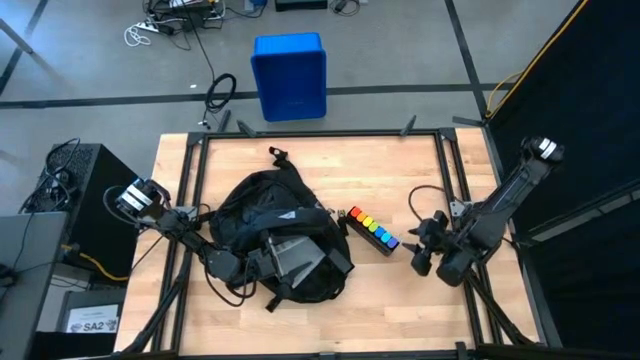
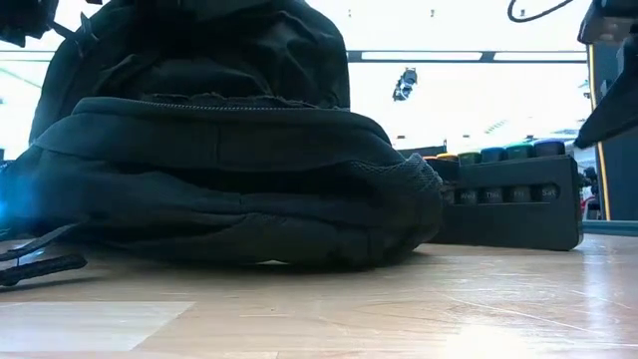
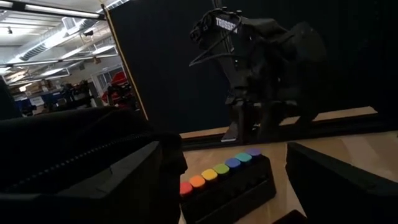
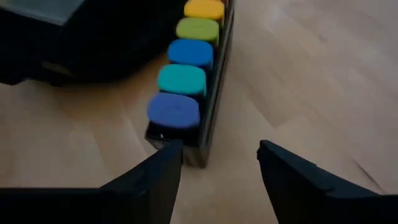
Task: Unpack backpack
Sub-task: Remove the lid of the black medicine organizer from the black backpack
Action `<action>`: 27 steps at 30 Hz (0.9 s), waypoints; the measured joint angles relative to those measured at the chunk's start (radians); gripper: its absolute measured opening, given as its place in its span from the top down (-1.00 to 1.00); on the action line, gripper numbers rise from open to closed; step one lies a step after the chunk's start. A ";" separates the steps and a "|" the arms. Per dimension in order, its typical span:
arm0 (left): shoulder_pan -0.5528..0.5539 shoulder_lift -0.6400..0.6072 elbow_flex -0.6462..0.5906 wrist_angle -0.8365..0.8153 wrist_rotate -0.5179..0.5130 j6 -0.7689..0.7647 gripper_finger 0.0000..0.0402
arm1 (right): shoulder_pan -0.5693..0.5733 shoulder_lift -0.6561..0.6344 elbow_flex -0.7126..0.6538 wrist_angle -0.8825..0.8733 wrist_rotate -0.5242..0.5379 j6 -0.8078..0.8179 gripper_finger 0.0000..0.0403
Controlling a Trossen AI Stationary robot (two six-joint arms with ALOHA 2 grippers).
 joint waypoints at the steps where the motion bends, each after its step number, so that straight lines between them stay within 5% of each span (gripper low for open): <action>1: 0.001 0.000 0.000 0.000 -0.006 0.000 -0.53 | 0.000 -0.017 0.011 0.003 0.000 -0.030 0.09; 4: 0.005 0.000 0.000 -0.001 -0.011 0.000 -0.53 | 0.000 -0.053 0.023 0.126 0.002 -0.204 0.10; 8: 0.016 0.000 0.000 -0.001 -0.020 -0.003 -0.53 | -0.003 -0.028 0.025 0.577 0.002 -0.639 0.10; 12: 0.025 0.000 0.000 -0.001 -0.022 -0.004 -0.53 | -0.003 0.102 0.025 1.067 -0.109 -1.126 0.09; 16: 0.025 0.000 0.000 -0.001 -0.023 -0.005 -0.53 | -0.012 0.281 0.026 1.346 -0.149 -1.426 0.08; 22: 0.025 0.000 0.000 -0.001 -0.037 -0.034 -0.53 | -0.080 0.500 0.093 1.329 -0.142 -1.482 0.10; 27: 0.025 0.000 0.000 -0.002 -0.037 -0.036 -0.53 | -0.140 0.615 0.226 1.049 -0.137 -1.431 0.07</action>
